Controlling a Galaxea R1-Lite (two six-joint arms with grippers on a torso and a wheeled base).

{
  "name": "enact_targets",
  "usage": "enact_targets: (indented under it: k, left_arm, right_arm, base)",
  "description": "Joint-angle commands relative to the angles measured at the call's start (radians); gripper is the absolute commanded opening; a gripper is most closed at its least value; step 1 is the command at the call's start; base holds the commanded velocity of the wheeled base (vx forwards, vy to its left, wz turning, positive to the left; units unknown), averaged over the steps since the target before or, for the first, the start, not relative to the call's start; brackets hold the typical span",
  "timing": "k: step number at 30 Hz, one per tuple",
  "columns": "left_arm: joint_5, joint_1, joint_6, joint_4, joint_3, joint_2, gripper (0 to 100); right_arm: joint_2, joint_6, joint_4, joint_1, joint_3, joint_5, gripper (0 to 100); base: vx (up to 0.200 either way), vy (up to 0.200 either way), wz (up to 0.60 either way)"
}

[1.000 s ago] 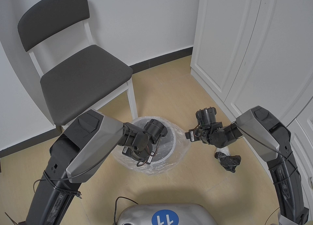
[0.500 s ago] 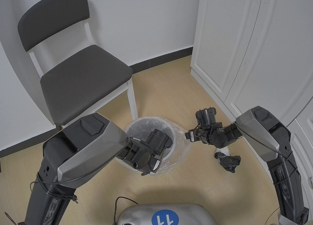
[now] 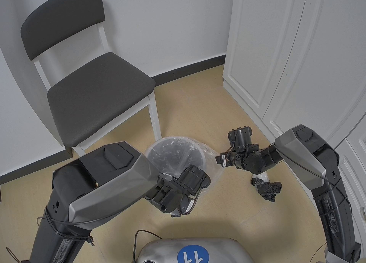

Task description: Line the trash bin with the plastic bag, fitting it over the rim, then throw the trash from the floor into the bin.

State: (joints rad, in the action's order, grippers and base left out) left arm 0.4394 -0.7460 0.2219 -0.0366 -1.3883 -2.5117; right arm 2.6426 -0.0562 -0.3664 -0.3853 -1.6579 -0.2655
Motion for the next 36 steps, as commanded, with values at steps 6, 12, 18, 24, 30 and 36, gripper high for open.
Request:
enact_targets:
  k: [6,12,18,24,30,36]
  left_arm:
    - [0.001,0.027,0.001,0.001,-0.043,0.037,0]
    - [0.012,0.063,-0.019,0.02,-0.245,-0.065,0]
    - [0.053,0.1,-0.065,0.09,-0.468,-0.208,0]
    - [0.07,0.126,-0.07,0.19,-0.612,-0.288,0]
    - [0.067,0.145,-0.087,0.202,-0.612,-0.285,0]
    - [0.067,0.135,-0.078,0.224,-0.612,-0.282,0]
  right_arm:
    - [0.005,0.001,0.0,-0.001,-0.002,0.0,100]
    - [0.008,0.001,0.0,-0.003,0.0,0.0,100]
    - [0.01,0.001,0.0,-0.001,-0.002,0.0,100]
    - [0.013,0.001,0.0,0.0,-0.003,0.0,100]
    - [0.027,0.004,0.0,0.0,-0.01,0.0,100]
    - [0.027,0.004,0.0,0.002,-0.008,0.0,100]
  base:
    - [0.0,0.0,0.0]
    - [0.0,0.0,0.0]
    - [0.0,0.0,0.0]
    - [0.0,0.0,0.0]
    - [0.0,0.0,0.0]
    - [0.0,0.0,0.0]
